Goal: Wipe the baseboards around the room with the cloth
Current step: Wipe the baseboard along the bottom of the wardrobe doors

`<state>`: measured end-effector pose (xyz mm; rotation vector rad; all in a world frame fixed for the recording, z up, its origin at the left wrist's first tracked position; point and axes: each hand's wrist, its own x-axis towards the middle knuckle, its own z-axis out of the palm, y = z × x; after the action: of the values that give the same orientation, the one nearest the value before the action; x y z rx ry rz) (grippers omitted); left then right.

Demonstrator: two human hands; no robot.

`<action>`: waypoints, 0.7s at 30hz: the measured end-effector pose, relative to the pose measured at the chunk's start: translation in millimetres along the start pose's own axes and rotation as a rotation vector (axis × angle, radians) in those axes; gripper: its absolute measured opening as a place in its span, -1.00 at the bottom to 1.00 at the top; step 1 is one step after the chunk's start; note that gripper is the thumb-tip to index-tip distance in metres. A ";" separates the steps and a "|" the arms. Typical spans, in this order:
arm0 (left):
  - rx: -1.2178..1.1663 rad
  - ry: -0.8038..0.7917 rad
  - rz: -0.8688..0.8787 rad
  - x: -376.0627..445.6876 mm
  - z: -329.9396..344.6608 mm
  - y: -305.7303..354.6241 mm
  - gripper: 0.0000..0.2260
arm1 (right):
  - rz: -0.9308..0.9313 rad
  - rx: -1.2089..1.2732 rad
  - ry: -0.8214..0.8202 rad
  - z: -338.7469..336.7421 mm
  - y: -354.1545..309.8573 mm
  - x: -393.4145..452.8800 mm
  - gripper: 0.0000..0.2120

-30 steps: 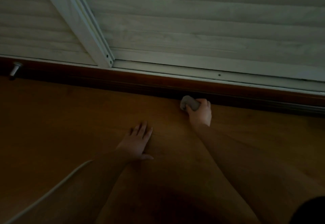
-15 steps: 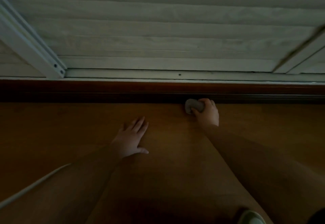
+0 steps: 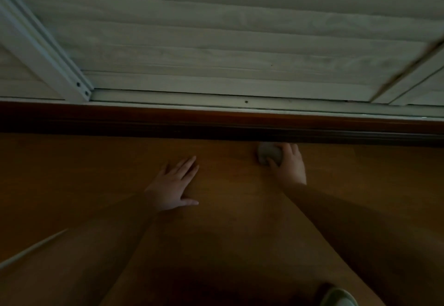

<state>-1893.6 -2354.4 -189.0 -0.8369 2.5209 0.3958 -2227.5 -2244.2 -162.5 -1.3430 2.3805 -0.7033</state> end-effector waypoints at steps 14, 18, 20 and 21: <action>-0.138 -0.050 -0.219 -61.0 33.7 -42.7 0.01 | -0.244 0.276 -0.139 116.2 -183.5 6.7 -0.56; -0.161 -0.017 -0.227 -61.6 40.3 -39.7 0.01 | -0.208 0.307 -0.150 134.7 -199.5 1.1 -0.58; -0.161 -0.001 -0.232 -59.5 41.5 -38.5 0.02 | -0.160 0.342 -0.137 136.8 -204.0 1.9 -0.60; -0.157 -0.002 -0.230 -58.6 41.7 -39.0 0.03 | -0.146 0.356 -0.133 136.3 -204.3 2.6 -0.60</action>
<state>-1813.9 -2339.2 -200.3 -1.1713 2.3800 0.5208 -2017.3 -2371.3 -161.2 -1.3669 1.9538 -0.9905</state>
